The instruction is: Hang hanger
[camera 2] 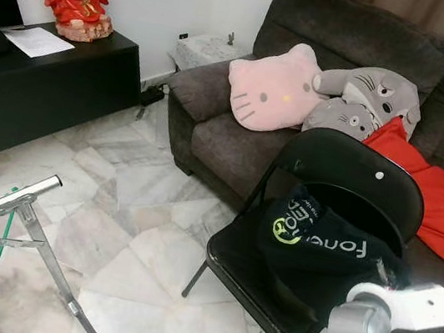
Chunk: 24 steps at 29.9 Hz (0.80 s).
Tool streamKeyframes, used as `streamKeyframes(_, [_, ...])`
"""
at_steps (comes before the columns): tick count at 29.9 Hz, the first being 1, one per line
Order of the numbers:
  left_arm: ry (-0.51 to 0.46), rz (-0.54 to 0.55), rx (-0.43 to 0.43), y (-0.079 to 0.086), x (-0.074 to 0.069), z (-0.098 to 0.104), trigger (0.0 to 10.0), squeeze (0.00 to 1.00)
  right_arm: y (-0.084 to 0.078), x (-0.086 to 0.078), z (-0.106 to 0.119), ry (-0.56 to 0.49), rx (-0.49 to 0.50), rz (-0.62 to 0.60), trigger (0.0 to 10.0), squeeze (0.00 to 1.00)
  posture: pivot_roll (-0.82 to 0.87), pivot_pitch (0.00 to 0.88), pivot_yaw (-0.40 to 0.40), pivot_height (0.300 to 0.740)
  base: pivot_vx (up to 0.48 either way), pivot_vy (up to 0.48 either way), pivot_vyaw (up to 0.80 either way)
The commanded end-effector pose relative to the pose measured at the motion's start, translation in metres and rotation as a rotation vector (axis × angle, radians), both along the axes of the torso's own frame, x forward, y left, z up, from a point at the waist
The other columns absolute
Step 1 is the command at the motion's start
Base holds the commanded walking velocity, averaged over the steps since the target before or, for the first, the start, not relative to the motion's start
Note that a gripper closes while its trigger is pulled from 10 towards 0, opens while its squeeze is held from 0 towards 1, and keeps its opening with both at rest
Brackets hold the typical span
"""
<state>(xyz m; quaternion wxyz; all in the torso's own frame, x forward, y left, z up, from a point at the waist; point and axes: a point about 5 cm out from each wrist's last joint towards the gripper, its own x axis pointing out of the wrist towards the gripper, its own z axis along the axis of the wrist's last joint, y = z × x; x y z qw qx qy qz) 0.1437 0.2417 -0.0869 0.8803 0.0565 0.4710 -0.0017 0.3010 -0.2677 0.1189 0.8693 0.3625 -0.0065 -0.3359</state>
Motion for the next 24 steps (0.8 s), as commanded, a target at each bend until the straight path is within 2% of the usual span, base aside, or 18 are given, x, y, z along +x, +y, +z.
streamKeyframes(1, [0.022, 0.001, 0.008, 0.002, -0.004, -0.001, 10.0, 0.0, -0.003, 0.014, 0.009, -0.011, -0.054, 0.034, 0.0, 0.0, -0.02, 0.043, -0.021, 0.74, 0.0, 0.0, 0.0])
streamKeyframes(2, [0.022, -0.001, 0.009, 0.002, -0.004, -0.001, 10.0, 0.0, -0.004, 0.02, 0.009, -0.007, -0.054, 0.052, 0.0, 0.0, -0.02, 0.043, -0.018, 0.74, 0.0, 0.0, 0.0])
streamKeyframes(8, [0.022, -0.003, 0.01, 0.002, -0.004, -0.001, 10.0, 0.0, -0.001, 0.035, 0.004, 0.03, -0.044, 0.101, 0.0, 0.0, -0.01, 0.044, -0.016, 0.74, 0.0, 0.0, 0.0])
streamKeyframes(13, [0.026, -0.009, 0.009, 0.002, -0.004, -0.001, 10.0, 0.0, 0.006, 0.043, -0.016, 0.158, -0.053, 0.183, 0.0, 0.0, -0.01, 0.047, -0.011, 0.74, 0.0, 0.0, 0.0])
streamKeyframes(18, [0.027, -0.01, 0.012, 0.002, -0.004, -0.001, 10.0, 0.0, 0.011, 0.05, -0.022, 0.166, -0.049, 0.253, 0.0, 0.0, 0.0, 0.047, -0.009, 0.74, 0.0, 0.0, 0.0])
streamKeyframes(24, [0.027, -0.01, 0.017, 0.002, -0.003, -0.001, 10.0, 0.0, 0.004, 0.058, -0.012, 0.14, -0.041, 0.231, 0.0, 0.0, 0.0, 0.048, -0.006, 0.74, 0.0, 0.0, 0.0])
